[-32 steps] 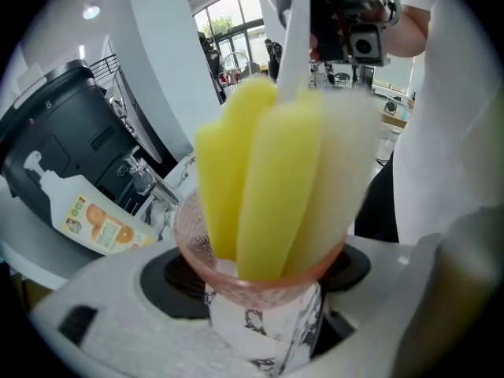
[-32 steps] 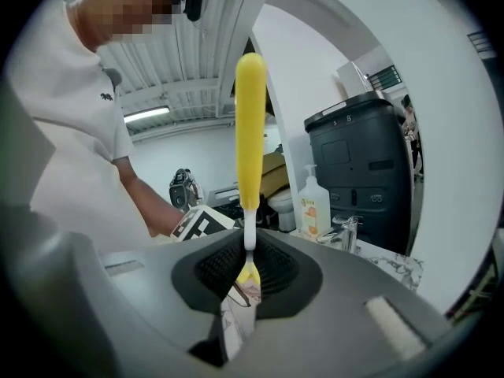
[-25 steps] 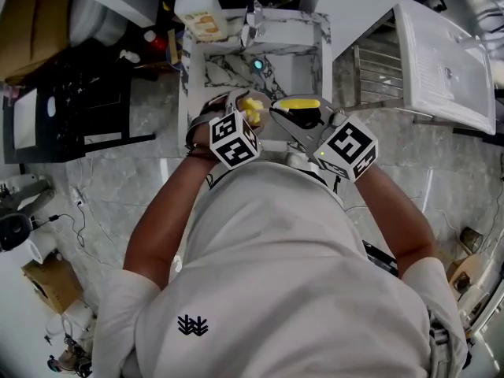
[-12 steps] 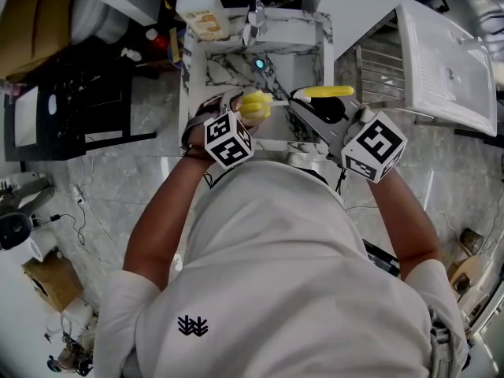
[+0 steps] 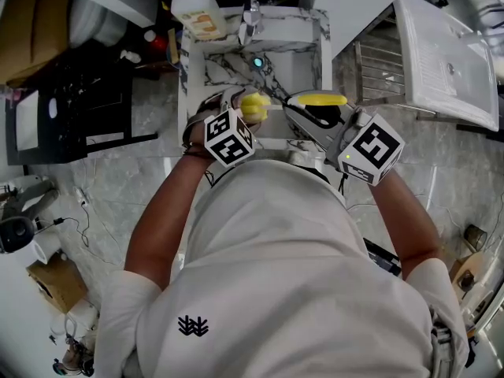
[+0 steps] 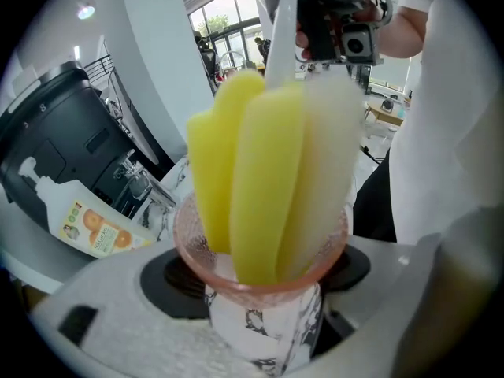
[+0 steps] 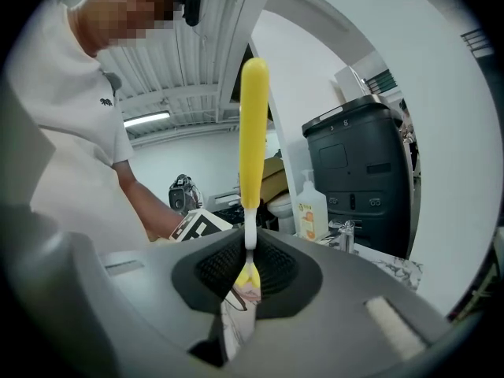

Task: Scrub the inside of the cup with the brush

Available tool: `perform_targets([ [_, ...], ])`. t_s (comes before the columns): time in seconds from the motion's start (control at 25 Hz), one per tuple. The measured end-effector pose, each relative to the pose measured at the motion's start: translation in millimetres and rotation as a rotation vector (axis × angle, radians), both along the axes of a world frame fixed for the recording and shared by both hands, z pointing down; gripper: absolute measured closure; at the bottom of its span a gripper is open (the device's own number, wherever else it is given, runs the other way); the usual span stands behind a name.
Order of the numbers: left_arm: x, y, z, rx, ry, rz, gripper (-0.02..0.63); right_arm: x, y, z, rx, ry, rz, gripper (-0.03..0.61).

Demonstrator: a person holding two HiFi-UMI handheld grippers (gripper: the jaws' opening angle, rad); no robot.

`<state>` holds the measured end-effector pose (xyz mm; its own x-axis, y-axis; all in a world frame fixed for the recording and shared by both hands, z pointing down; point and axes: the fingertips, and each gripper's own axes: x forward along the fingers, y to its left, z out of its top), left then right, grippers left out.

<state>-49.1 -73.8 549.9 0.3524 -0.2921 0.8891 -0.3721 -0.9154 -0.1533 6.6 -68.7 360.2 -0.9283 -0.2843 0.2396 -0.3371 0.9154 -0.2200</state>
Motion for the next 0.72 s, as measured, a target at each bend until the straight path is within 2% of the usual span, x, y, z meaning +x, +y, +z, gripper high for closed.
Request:
perform_targets([
  [0.36, 14.3, 2.7, -8.3, 0.0, -0.005, 0.067, 0.235, -31.6, 10.0, 21.9, 0.106, 0.104, -0.104, 0.537],
  [0.72, 13.4, 11.4, -2.0, -0.015, -0.041, 0.142, 0.235, -26.9, 1.1, 17.5, 0.128, 0.114, -0.107, 0.534],
])
